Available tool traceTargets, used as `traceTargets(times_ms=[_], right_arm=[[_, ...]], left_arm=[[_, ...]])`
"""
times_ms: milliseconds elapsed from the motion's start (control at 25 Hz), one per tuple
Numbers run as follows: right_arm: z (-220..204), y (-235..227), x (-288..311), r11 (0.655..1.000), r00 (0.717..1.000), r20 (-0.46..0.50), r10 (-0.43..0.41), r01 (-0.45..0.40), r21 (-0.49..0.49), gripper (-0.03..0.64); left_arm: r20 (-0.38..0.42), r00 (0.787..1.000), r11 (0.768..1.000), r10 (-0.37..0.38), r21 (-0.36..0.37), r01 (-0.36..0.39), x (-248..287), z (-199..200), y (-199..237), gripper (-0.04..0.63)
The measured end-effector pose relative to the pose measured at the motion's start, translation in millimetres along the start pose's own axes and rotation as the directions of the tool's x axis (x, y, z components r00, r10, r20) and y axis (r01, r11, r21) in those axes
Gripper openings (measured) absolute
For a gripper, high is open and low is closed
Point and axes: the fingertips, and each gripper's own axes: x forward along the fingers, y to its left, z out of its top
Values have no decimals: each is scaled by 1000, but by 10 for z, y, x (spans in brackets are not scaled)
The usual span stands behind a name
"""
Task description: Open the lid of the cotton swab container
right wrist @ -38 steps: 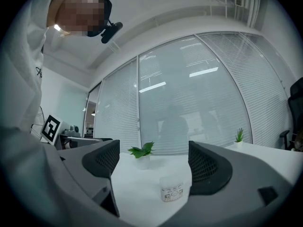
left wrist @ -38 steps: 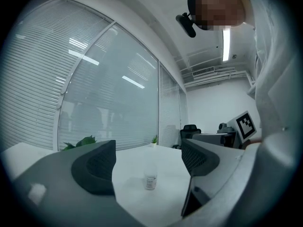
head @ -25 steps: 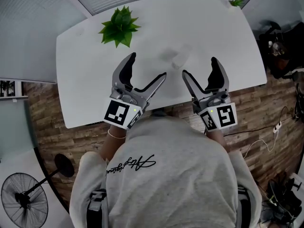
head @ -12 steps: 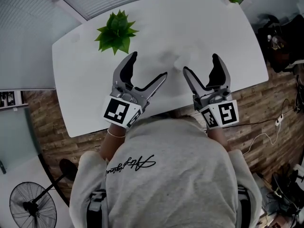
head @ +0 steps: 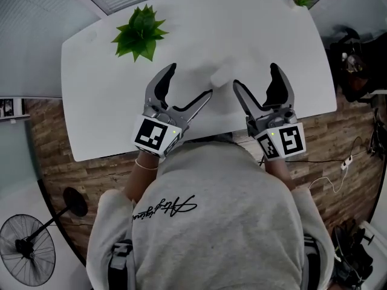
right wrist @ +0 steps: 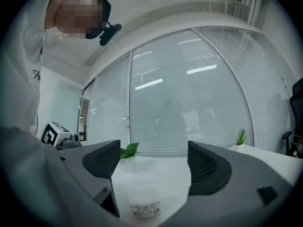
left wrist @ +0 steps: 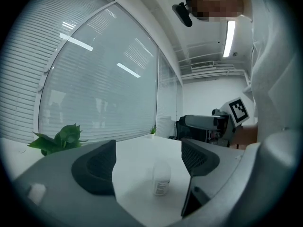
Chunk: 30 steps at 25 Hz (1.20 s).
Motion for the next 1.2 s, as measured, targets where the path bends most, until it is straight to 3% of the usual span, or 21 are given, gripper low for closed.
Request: traceTargets(times_ms=[440, 760, 1200], right_arm=[[7, -141, 40, 993, 993, -3, 116, -116, 16, 426], [-85, -243, -61, 991, 990, -33, 134, -133, 25, 423], [-171, -393, -207, 991, 990, -66, 128, -126, 34, 416]], left_arm=[[-84, 991, 994, 102, -21, -104, 109, -326, -116, 416], [-128, 983, 990, 132, -35, -138, 244, -586, -175, 416], [-215, 971, 994, 105, -16, -111, 536, -949, -305, 416]])
